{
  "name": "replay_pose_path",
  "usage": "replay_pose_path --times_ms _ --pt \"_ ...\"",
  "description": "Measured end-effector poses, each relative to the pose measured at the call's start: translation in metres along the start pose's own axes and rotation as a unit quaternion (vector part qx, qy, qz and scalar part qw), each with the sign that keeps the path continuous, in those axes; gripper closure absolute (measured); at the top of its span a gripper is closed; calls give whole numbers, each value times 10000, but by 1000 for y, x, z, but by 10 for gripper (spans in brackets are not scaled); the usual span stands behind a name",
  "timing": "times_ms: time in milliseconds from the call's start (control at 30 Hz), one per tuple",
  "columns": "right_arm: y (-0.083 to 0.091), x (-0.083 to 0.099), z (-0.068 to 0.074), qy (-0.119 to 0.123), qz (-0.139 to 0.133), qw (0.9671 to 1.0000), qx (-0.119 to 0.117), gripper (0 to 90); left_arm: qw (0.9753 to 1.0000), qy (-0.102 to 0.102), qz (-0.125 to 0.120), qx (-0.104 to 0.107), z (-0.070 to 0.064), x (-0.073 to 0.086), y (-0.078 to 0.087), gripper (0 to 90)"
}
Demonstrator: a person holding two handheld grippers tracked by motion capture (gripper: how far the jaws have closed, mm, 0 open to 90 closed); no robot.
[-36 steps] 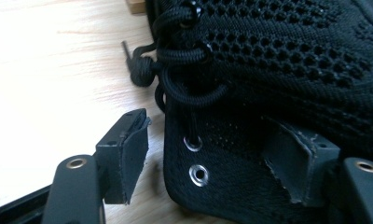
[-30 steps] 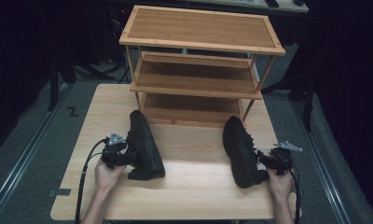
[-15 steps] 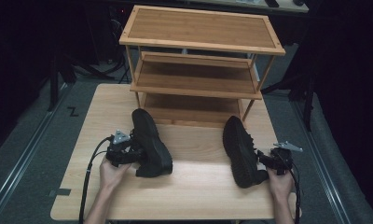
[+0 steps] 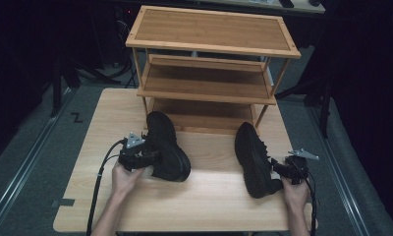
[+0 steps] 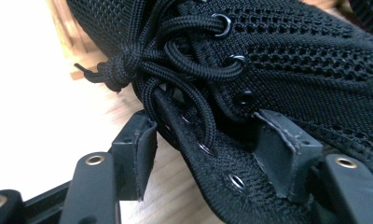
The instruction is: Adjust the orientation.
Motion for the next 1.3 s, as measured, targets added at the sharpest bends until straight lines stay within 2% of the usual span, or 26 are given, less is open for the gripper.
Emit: replay_pose_path --times_ms 367,933,1167,1300 --pt "0 0 0 -14 -2 10000 -9 371 9999 -104 60 9 -7 -9 -9 432" --pt "0 0 0 -12 -3 10000 -6 371 10000 62 -35 20 -17 -14 -19 456" --pt "0 0 0 -3 -4 10000 -10 371 10000 38 -55 27 -27 -24 -28 453" --pt "0 0 0 -8 -7 10000 -19 371 9999 100 -93 -5 -32 -26 -32 447"
Point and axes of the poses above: each handheld gripper's, and its own axes: y roughly backward along the jaws, x roughly out of its underside, z roughly to its left, the point moved 1 cm from there along -y, roughly forward along the jaws, and after that the axes turned 11 degrees about -z, right-handed, at the moved point
